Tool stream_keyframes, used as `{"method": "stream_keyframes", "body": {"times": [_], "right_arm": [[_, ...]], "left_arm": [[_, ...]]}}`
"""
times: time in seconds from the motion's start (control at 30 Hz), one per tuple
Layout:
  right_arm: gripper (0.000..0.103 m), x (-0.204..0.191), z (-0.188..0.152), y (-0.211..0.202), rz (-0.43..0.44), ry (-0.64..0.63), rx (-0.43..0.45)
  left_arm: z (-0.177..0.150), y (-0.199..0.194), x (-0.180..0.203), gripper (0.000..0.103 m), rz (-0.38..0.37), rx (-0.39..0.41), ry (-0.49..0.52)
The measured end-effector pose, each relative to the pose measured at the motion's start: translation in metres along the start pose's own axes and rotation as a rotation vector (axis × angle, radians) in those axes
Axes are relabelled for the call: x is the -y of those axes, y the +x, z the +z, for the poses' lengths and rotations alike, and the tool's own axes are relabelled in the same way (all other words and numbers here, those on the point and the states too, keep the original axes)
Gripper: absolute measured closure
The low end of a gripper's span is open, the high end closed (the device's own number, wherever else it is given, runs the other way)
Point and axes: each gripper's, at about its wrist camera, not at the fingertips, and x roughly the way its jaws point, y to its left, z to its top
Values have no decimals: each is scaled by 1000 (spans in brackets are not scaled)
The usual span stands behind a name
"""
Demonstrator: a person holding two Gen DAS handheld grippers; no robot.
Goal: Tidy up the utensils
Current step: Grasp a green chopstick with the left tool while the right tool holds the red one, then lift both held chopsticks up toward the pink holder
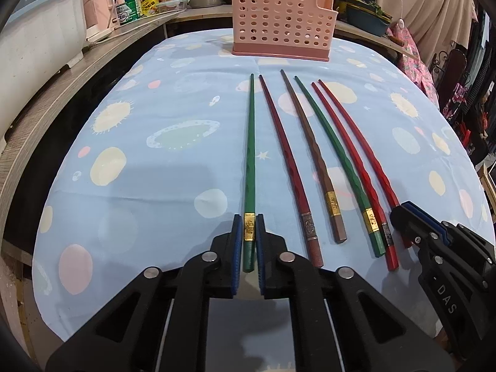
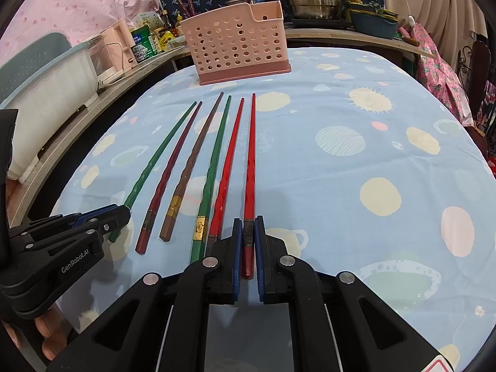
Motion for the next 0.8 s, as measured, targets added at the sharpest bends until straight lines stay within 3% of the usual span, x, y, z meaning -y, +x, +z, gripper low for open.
{"method": "stream_keyframes", "body": {"times": [0.43,0.8], "right_arm": [[96,4,2,-4,6,17,-10],[96,13,20,-26,16,57,38]], "left_arm": [[3,-5,-3,96,-10,-5,-10],[16,-20,-6,96,-16,-3,-14]]}}
